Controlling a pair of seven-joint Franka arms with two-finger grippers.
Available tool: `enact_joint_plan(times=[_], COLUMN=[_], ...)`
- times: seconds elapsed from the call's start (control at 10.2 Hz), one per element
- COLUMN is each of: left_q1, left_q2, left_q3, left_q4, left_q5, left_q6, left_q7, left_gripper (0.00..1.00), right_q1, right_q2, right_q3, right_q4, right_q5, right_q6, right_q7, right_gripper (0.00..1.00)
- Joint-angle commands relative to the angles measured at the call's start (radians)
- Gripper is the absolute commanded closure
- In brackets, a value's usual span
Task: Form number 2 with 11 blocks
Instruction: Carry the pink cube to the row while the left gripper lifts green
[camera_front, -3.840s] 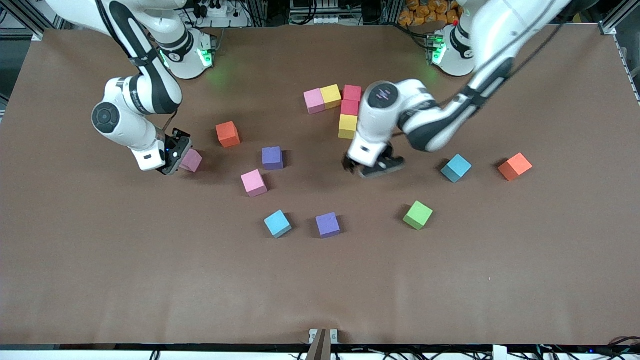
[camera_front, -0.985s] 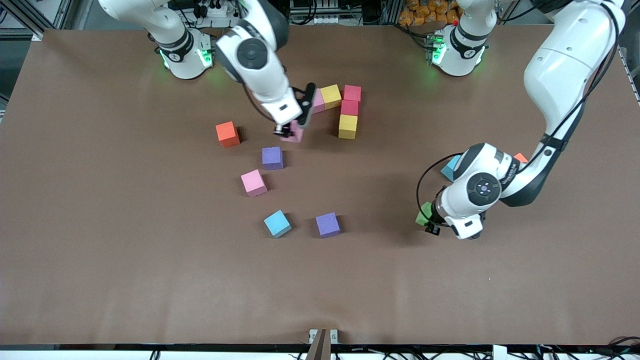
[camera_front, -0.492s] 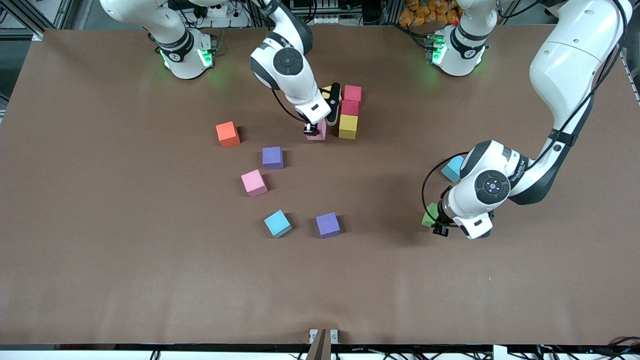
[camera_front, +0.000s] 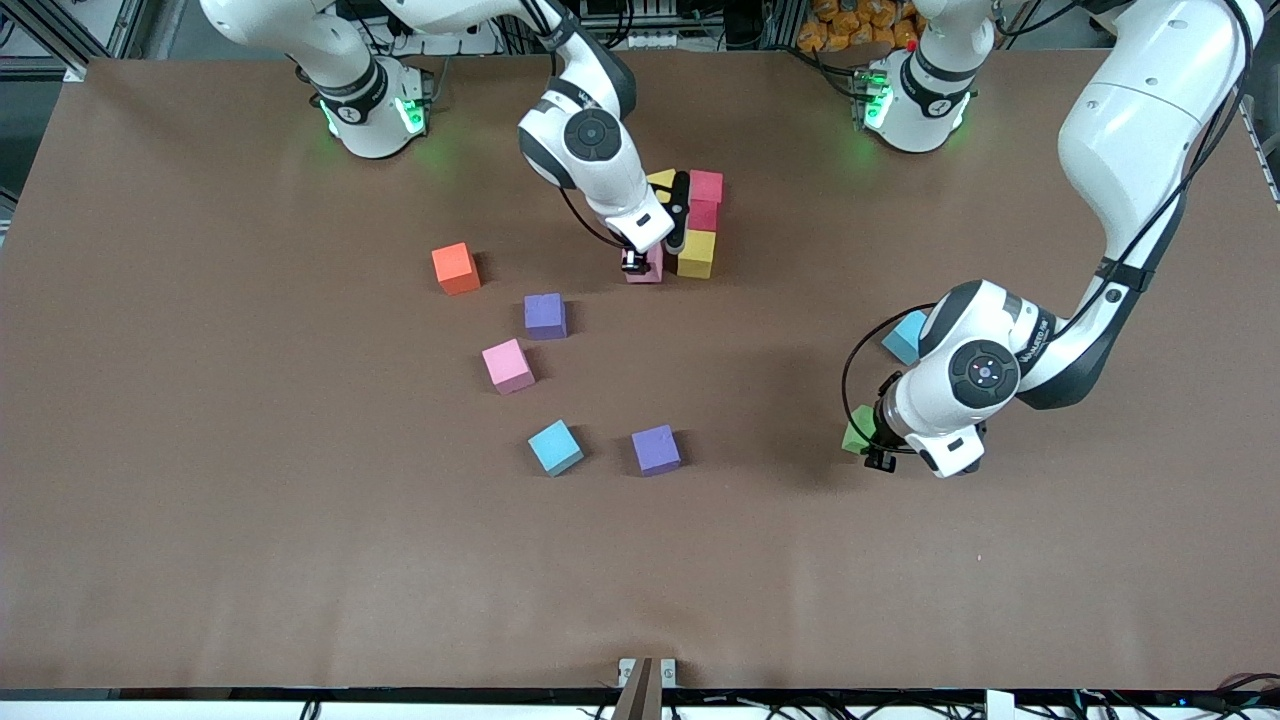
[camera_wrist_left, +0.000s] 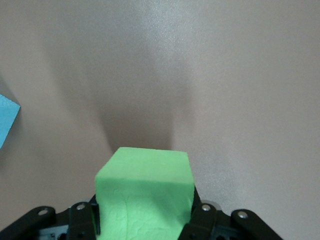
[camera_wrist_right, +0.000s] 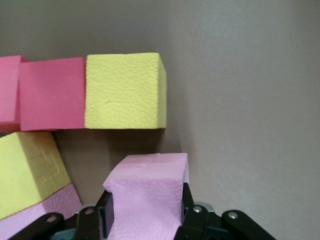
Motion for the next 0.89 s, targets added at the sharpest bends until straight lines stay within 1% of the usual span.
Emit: enact_joint_plan(times=[0.0,0.79], left_q1=[-0.001,0.001], left_q2=[-0.022,-0.022], left_q3=[0.0,0.0], left_q4=[-0.012,-0.011], left_q5=[-0.028,-0.028], left_q6=[-0.014,-0.014], left_q7=[-0.02,-0.02], left_gripper=[1.0,1.0], right_q1=[0.034,0.049], right_q2=[0.026,0.062], right_q3=[-0.009,-0.015], right_q4=[0.032,0.07], right_q5=[0.0,-0.002], right_q6=[0.002,0.0], right_q7=[0.049,0.057], right_gripper=[0.68,0.68])
